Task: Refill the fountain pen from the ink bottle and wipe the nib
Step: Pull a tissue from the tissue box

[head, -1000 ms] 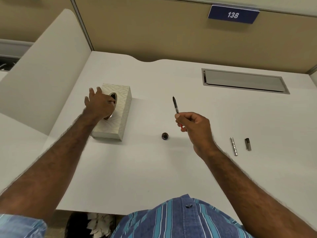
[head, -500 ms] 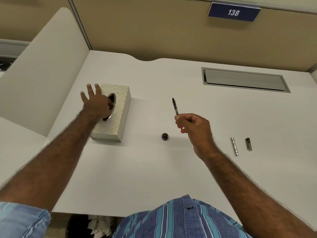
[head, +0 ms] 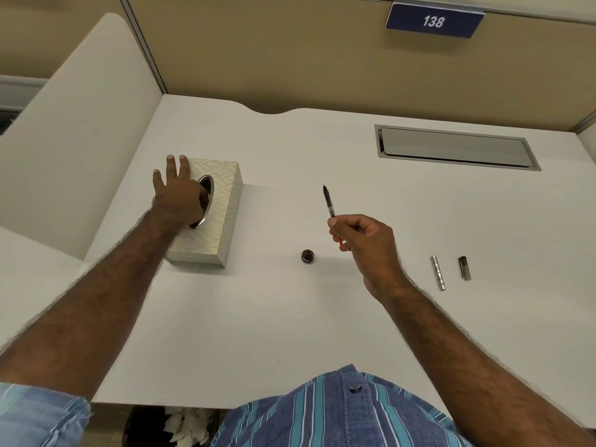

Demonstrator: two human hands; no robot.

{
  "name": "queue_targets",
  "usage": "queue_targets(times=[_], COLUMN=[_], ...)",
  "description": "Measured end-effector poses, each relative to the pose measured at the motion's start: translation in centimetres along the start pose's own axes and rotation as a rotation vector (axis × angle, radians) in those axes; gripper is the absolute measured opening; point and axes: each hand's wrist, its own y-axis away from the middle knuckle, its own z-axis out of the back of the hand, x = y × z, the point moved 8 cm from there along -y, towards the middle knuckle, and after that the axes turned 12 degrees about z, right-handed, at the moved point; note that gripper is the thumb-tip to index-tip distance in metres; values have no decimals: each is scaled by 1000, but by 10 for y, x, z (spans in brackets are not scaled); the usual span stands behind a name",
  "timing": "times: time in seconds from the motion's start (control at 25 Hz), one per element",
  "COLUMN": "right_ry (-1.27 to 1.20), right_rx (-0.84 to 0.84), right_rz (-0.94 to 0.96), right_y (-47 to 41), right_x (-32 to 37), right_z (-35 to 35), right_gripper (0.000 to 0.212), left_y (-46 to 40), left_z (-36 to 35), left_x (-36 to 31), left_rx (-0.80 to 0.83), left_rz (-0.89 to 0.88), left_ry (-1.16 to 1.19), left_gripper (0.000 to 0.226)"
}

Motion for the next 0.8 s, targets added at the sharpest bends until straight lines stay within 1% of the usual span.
queue_targets(times=[0.16,0.28,0.48,0.64,0.8], right_ry=[8,2,12,-2,-6], right_rx=[1,-5,-9,-15,-20], right_rz=[1,-2,13,15,9], right_y=[2,2,2,2,3], right_x=[-1,-1,1,0,-2], right_z=[1,2,4,6,7], right_gripper=[10,9,11,10,10], left_y=[-5,-6,-7,-6,-5], left_z=[-7,-9,-6,-4,0], left_x=[1,1,0,0,2], left_rx=[87,87,64,87,84], left_rz=[0,9,-5,-18,-5], left_ry=[-55,-95,-93,-78,-74], left_gripper=[25,25,28,25,28])
